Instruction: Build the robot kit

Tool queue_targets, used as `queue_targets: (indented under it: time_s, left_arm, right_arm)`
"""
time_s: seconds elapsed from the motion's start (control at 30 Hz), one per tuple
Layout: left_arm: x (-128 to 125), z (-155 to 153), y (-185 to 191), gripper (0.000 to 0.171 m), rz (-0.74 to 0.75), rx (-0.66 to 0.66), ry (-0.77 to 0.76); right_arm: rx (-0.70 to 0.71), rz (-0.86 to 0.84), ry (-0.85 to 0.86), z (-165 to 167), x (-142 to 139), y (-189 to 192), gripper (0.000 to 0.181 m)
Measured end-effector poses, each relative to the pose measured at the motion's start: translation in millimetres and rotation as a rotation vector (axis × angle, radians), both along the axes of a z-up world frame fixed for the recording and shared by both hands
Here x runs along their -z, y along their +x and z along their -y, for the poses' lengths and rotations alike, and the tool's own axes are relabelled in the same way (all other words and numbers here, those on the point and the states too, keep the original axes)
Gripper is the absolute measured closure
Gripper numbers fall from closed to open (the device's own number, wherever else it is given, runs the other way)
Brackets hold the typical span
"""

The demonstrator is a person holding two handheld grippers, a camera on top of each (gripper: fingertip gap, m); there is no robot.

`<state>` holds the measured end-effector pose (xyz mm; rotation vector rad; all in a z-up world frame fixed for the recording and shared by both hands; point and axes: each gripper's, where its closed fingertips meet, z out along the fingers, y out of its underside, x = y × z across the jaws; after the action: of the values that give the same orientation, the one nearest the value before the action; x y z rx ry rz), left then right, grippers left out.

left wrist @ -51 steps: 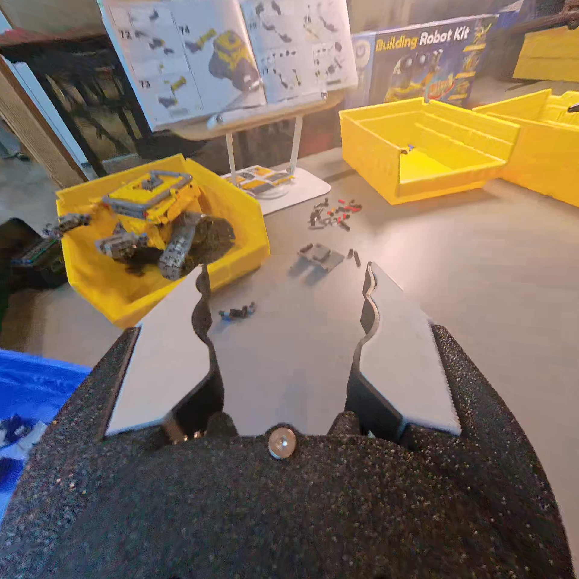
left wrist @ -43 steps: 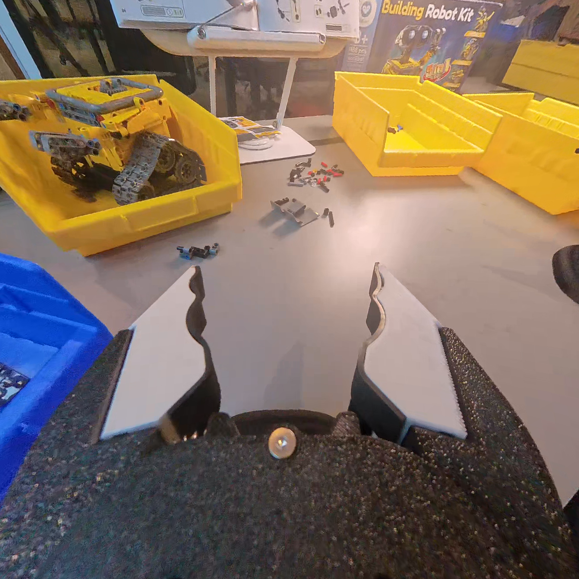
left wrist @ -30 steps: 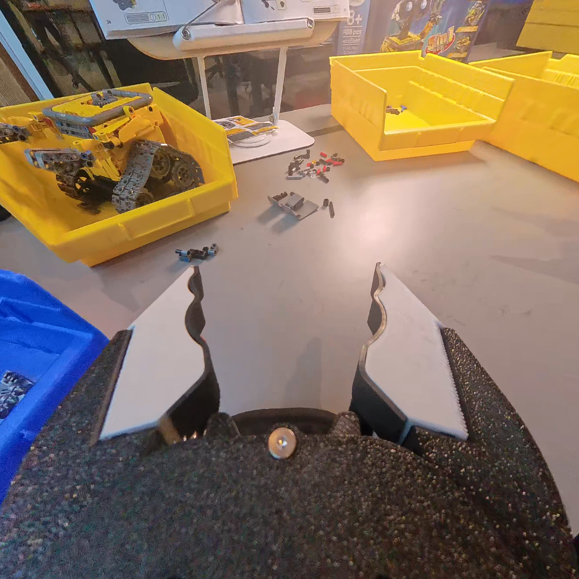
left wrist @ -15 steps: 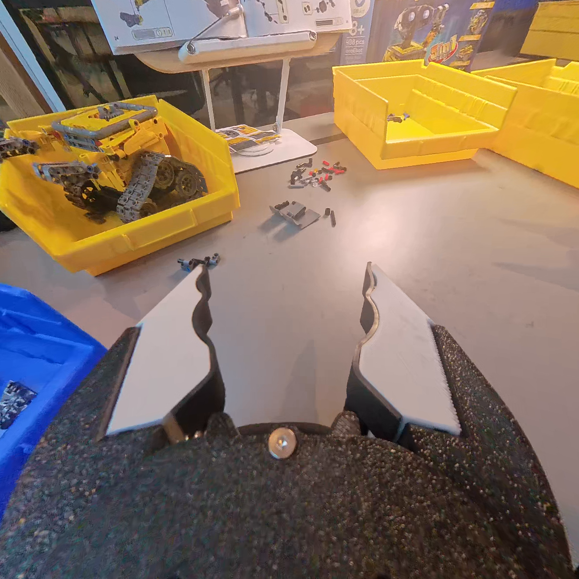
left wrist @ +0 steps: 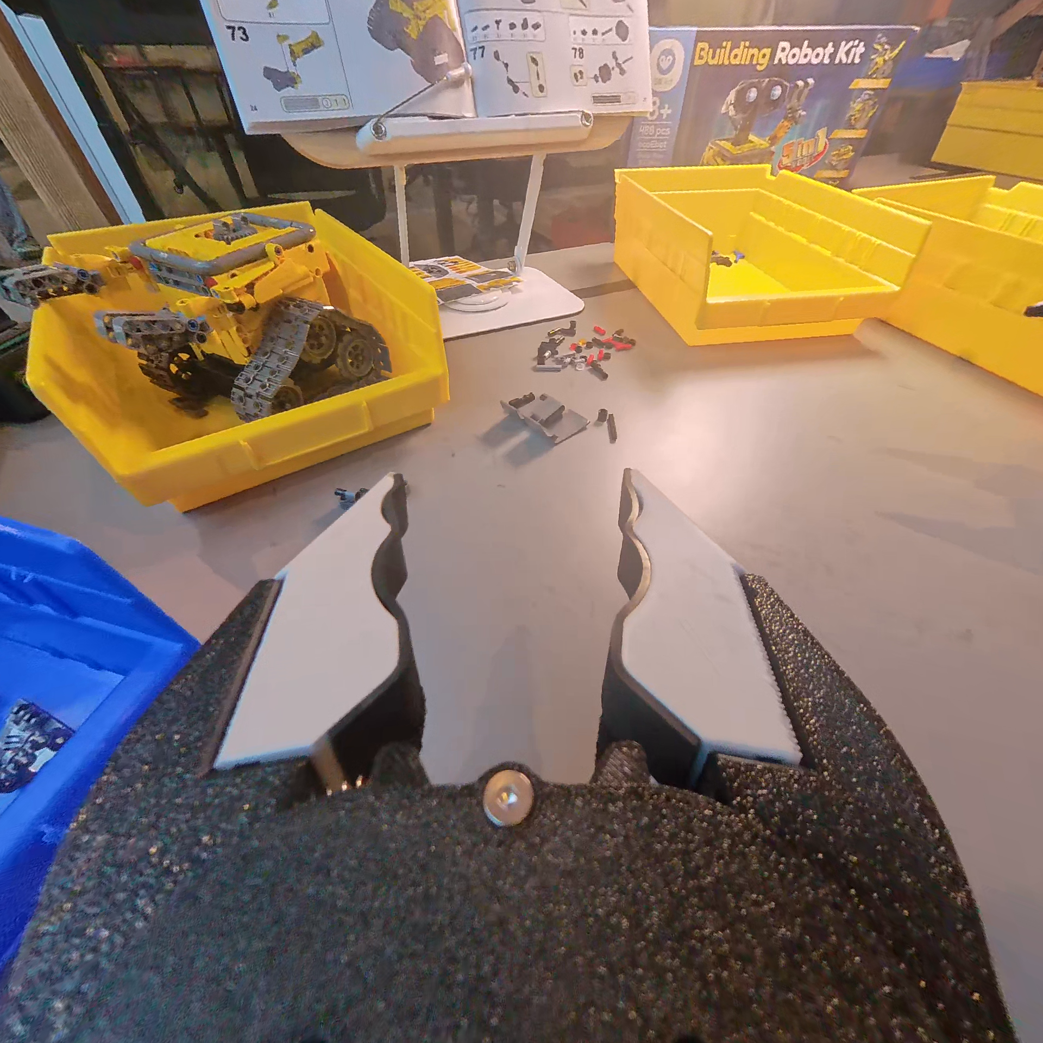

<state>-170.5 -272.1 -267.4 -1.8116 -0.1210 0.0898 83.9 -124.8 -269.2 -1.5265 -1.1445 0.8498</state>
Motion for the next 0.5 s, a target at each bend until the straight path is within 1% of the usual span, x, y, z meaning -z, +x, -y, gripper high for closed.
queue_targets:
  time_s: [0.13,0.27,0.37,0.5]
  left_arm:
    - [4,-3,-2,0.096,0.023,0.003,0.000]
    - [13,-9,1,0.095,0.041,0.022,-0.017]
    - [15,-12,1,0.096,0.027,0.022,-0.024]
    - [14,-14,-2,0.098,0.052,0.031,-0.022]
  right_arm:
    - [-0.007,-0.005,-0.001,-3,-2,-7,0.114]
    - [-0.009,0.001,0.000,-6,-2,-16,0.115]
    - [-0.016,0.004,-0.006,-9,-1,-24,0.116]
    - [-0.032,0.003,0.004,-12,-5,-36,0.117]
